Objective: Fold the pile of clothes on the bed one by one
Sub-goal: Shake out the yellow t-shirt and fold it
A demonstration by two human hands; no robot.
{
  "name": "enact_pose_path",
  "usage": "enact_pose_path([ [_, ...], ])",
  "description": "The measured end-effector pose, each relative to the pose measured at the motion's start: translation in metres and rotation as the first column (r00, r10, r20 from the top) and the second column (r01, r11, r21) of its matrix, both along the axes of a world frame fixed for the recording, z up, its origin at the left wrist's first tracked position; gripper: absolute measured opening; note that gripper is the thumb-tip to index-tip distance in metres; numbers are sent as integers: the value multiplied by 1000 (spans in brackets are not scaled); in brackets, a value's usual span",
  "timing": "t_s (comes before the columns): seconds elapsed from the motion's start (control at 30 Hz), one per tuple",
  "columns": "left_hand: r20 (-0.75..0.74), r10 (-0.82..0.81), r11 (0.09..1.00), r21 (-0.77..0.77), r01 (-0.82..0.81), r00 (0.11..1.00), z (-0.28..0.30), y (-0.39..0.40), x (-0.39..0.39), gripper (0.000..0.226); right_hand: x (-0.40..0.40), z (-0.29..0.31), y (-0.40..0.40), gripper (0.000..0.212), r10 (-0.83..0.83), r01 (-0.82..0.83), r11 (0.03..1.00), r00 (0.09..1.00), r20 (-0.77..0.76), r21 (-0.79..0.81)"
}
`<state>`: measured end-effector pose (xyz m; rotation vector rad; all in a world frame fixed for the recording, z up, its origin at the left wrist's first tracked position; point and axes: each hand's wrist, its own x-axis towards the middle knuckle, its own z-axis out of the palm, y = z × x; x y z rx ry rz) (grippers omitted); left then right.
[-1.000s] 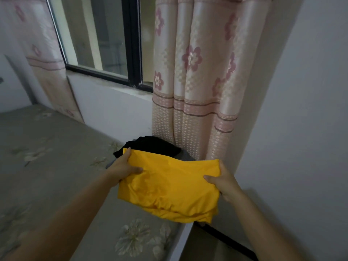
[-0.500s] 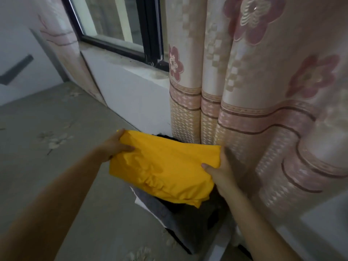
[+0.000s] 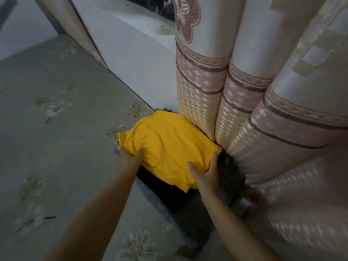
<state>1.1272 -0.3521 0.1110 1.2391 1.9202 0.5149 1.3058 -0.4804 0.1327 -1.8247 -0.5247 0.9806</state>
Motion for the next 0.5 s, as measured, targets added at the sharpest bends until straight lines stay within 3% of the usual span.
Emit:
enact_pose_path([
  [0.2, -33, -21, 994, 106, 24, 999, 12, -5, 9, 63, -9, 8, 0, 93, -3, 2, 1000, 996, -93, -16],
  [0.33, -54, -83, 978, 190, 92, 995, 28, 5, 3, 60, -17, 17, -10, 91, -50, 46, 999, 975, -218, -24],
  [0.43, -45, -141, 973, 179, 147, 989, 28, 7, -15, 48, -41, 14, -32, 90, 134, -130, 977, 991, 11, -170],
  [0.5, -63, -163, 980, 104, 169, 985, 24, -1, -28, 39, -50, 10, -47, 89, 320, -245, 916, 923, 213, -317],
])
